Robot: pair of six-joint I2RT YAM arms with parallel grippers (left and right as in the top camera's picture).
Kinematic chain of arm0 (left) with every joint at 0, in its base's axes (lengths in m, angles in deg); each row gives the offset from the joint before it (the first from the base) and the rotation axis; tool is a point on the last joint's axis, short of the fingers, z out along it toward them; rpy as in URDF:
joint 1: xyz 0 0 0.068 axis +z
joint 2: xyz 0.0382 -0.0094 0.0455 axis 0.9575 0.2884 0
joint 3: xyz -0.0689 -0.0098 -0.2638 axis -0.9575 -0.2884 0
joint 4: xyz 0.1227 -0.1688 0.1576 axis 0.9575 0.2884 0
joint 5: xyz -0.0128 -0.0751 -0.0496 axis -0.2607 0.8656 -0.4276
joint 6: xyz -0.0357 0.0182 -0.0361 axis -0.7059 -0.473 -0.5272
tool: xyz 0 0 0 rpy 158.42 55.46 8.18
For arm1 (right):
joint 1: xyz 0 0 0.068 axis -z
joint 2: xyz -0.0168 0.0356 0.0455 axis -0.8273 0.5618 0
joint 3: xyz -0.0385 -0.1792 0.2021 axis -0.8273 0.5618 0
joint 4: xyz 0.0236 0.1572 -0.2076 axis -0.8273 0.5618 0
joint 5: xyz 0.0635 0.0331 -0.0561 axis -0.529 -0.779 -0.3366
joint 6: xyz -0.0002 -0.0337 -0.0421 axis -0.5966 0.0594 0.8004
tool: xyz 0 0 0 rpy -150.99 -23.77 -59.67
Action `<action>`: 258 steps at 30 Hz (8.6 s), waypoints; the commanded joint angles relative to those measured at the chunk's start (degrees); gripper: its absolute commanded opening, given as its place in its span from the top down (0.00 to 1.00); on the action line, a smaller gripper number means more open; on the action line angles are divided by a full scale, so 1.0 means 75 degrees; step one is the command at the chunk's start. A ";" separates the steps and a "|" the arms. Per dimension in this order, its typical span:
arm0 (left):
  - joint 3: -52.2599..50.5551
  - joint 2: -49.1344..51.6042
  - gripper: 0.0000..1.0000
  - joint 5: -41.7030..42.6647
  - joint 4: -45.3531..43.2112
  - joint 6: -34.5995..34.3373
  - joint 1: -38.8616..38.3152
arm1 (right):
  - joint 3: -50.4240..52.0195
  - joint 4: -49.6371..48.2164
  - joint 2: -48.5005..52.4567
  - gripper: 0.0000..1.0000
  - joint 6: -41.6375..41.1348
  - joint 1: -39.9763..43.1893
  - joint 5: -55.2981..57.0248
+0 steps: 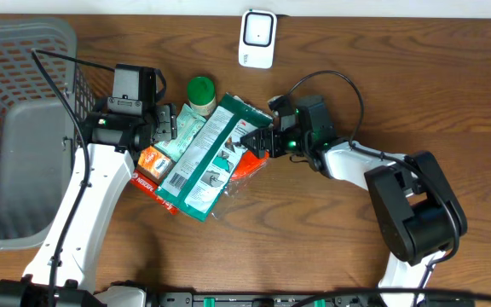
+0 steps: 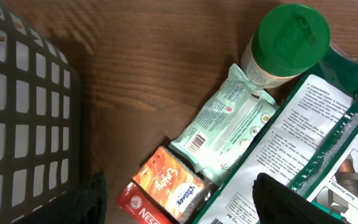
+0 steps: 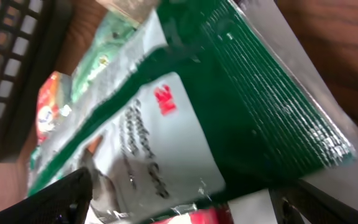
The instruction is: Scan the item barcode
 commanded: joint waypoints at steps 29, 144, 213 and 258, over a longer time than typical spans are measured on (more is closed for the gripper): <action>-0.0076 -0.0009 0.25 -0.0667 0.0256 -0.0035 0.0000 | -0.0568 0.0950 0.0076 0.73 -0.0149 -0.0839 0.0117; -0.0076 -0.0009 0.25 -0.0860 0.0417 -0.0041 0.0000 | -0.0565 0.3060 0.0076 0.30 0.0169 0.2130 -0.1728; -0.0105 0.3698 0.18 0.6359 -0.0318 -0.0041 -0.0012 | -0.0568 0.2087 0.0076 0.44 -0.0184 0.1005 -0.1309; -0.0105 0.3707 0.16 0.6359 -0.1300 0.0831 -0.0012 | -0.0568 0.1603 0.0076 0.99 0.0230 0.0982 -0.2288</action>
